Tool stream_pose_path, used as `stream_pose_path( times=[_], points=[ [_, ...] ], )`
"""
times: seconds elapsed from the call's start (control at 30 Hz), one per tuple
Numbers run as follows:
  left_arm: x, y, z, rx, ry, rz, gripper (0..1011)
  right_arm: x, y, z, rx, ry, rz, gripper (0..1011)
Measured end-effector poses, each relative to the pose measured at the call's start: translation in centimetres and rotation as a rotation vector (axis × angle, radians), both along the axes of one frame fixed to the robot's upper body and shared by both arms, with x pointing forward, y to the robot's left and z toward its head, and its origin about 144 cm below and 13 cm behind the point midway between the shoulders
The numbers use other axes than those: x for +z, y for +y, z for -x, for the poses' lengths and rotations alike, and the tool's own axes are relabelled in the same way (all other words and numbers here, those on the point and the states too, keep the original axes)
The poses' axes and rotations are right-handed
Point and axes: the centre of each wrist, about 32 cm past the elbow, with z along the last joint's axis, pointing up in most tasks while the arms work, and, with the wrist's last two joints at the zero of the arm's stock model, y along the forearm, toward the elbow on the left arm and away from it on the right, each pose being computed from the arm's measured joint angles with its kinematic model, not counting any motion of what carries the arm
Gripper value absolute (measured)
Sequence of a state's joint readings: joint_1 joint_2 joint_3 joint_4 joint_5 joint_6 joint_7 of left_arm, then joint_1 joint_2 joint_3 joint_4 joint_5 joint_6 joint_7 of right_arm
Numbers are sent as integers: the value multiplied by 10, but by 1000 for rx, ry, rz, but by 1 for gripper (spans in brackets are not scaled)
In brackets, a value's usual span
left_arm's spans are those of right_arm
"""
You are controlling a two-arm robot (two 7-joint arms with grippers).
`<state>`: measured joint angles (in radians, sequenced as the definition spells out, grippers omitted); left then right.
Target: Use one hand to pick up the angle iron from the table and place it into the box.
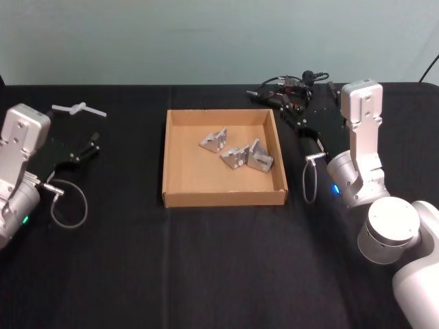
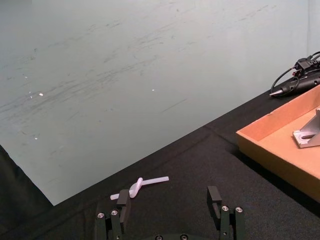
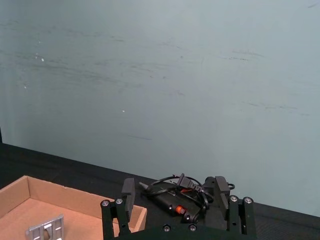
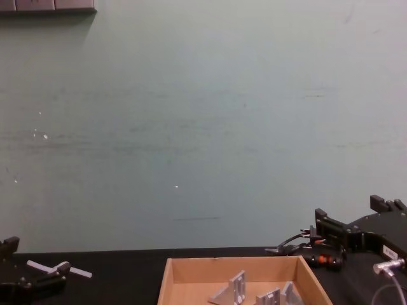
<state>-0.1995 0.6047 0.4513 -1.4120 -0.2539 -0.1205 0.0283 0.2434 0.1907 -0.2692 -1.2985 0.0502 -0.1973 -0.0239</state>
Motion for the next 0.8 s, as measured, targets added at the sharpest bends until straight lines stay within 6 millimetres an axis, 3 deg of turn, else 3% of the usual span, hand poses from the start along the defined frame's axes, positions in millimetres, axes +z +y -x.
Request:
stream_pose_path(
  times=[0.8],
  points=[
    [0,0,0,0,0,0,1005,0,0,0,2,-4,3,1002]
  ],
)
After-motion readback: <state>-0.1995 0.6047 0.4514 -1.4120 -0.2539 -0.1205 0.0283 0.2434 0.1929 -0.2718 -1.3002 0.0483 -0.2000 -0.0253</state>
